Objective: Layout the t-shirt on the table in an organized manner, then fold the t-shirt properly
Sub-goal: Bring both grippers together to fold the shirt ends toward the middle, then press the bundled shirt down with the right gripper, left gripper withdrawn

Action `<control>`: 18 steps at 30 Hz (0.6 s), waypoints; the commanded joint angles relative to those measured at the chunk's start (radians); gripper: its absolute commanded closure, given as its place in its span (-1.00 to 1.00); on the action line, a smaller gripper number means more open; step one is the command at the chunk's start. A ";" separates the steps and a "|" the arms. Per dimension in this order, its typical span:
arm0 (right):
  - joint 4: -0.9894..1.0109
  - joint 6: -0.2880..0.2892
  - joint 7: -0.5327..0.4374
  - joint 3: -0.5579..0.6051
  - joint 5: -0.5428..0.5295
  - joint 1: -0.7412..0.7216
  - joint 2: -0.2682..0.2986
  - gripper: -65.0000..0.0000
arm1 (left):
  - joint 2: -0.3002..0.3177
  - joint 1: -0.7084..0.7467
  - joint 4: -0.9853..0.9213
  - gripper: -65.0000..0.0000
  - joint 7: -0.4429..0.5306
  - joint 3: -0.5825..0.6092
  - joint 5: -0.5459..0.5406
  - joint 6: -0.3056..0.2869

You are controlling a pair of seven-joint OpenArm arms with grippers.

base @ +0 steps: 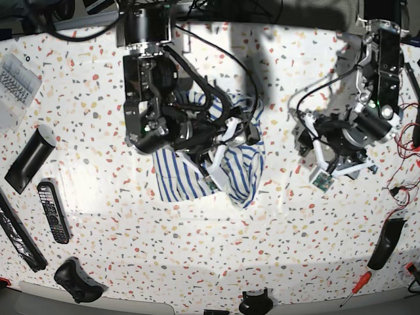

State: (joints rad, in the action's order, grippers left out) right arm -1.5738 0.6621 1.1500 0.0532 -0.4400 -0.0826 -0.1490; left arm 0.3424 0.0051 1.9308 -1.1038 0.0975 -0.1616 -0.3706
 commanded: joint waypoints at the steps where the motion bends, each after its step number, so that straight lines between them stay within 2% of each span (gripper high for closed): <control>1: -0.020 0.003 -0.017 0.010 -0.052 -0.021 -0.008 -0.25 | 0.007 -0.017 0.017 -0.03 0.020 -0.005 -0.008 0.005; 5: -0.027 -0.032 -0.028 0.023 -0.066 -0.023 -0.008 -0.25 | 0.007 -0.017 0.017 -0.03 0.024 -0.005 -0.007 0.004; 8: -0.053 -0.032 -0.018 0.023 -0.135 -0.023 -0.008 -0.25 | 0.007 -0.017 0.017 -0.03 0.031 -0.005 -0.007 0.004; 10: -0.092 -0.034 -0.018 0.026 -0.132 -0.022 -0.008 -0.25 | 0.007 -0.017 0.017 -0.03 0.035 -0.005 -0.007 0.004; 16: -0.262 -0.091 -0.018 0.029 0.081 -0.019 -0.008 -0.25 | 0.007 -0.017 0.017 -0.03 0.035 -0.005 -0.008 0.004; 18: -0.306 -0.098 -0.018 0.029 0.105 -0.019 -0.008 -0.25 | 0.007 -0.017 0.017 -0.03 0.035 -0.005 -0.008 0.004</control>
State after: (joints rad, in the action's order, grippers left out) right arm -1.8629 0.5610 1.1534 0.0788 -0.3141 -0.0830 -0.1493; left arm 0.3435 0.0055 1.9308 -1.0847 0.0975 -0.1684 -0.3698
